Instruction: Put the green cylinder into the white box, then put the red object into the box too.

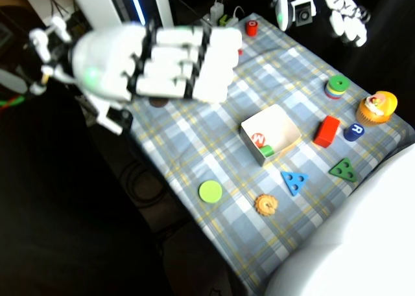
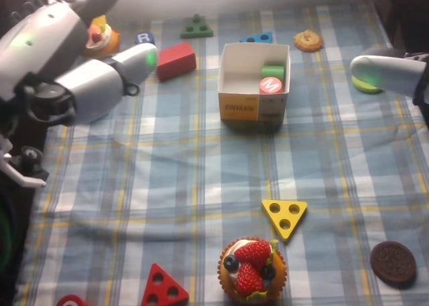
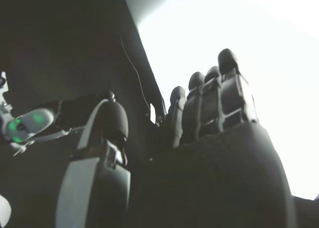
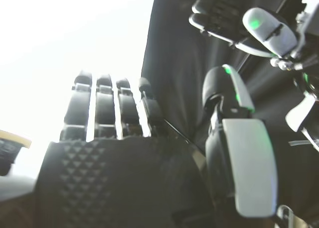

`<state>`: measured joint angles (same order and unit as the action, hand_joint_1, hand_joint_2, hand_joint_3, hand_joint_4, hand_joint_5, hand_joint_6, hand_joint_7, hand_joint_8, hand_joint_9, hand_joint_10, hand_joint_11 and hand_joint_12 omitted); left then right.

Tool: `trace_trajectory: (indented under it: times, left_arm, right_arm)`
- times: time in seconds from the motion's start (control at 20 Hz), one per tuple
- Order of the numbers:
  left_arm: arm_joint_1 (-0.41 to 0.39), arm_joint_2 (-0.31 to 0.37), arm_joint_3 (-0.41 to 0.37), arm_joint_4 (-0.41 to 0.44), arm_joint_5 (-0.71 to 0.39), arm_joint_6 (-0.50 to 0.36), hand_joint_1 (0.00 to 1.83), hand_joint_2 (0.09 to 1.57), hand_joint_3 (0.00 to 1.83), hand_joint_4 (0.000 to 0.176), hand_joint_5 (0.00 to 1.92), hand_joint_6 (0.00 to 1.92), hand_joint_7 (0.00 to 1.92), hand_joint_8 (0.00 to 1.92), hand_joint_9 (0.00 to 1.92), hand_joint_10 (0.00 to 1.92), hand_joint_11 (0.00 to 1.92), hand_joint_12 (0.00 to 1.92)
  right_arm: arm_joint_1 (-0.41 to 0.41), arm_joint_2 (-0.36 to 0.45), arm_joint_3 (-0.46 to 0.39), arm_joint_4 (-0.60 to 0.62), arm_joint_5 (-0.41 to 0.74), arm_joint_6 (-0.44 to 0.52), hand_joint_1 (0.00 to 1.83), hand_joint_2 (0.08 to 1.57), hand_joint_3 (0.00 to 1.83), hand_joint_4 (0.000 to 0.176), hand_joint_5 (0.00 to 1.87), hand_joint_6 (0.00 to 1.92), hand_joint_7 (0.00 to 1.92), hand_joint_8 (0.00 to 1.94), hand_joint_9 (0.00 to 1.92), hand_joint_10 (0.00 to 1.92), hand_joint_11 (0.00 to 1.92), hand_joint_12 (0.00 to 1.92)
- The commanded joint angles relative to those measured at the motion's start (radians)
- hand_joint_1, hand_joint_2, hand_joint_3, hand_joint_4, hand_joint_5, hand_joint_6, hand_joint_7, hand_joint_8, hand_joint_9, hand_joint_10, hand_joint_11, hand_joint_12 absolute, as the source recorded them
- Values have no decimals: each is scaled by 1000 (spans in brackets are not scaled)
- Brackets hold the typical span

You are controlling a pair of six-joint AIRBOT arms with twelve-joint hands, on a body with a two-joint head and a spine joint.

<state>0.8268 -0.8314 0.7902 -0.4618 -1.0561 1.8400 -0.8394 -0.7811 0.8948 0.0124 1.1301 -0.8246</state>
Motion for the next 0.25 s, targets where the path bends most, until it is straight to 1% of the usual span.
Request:
trace_trajectory:
  times: [0.0,0.05,0.1,0.15,0.2]
  left_arm:
    - [-2,10,3,44,-152,-47,423,1413,0,69,33,8,8,1,0,0,0,0]
    - [15,20,7,63,-186,-130,435,1402,0,51,40,9,17,4,0,0,0,0]
    - [19,22,8,68,-195,-153,444,1391,0,53,42,8,23,4,0,0,0,0]
    - [29,25,14,82,-214,-206,389,1393,0,49,8,1,4,0,0,0,0,0]
    - [39,26,24,98,-235,-267,358,1386,0,73,1,0,0,0,0,0,0,0]
  right_arm:
    - [6,13,-3,34,154,-4,559,1228,0,58,0,0,0,0,0,0,0,0]
    - [-3,32,-20,40,190,-18,556,1213,0,42,0,0,0,0,0,0,0,0]
    - [-8,38,-25,44,200,-23,594,1204,0,46,0,0,0,0,0,0,0,0]
    - [-21,47,-33,55,229,-29,628,1217,0,42,0,0,0,0,0,0,0,0]
    - [-39,55,-37,68,265,-28,575,1215,0,44,0,0,0,0,0,0,0,0]
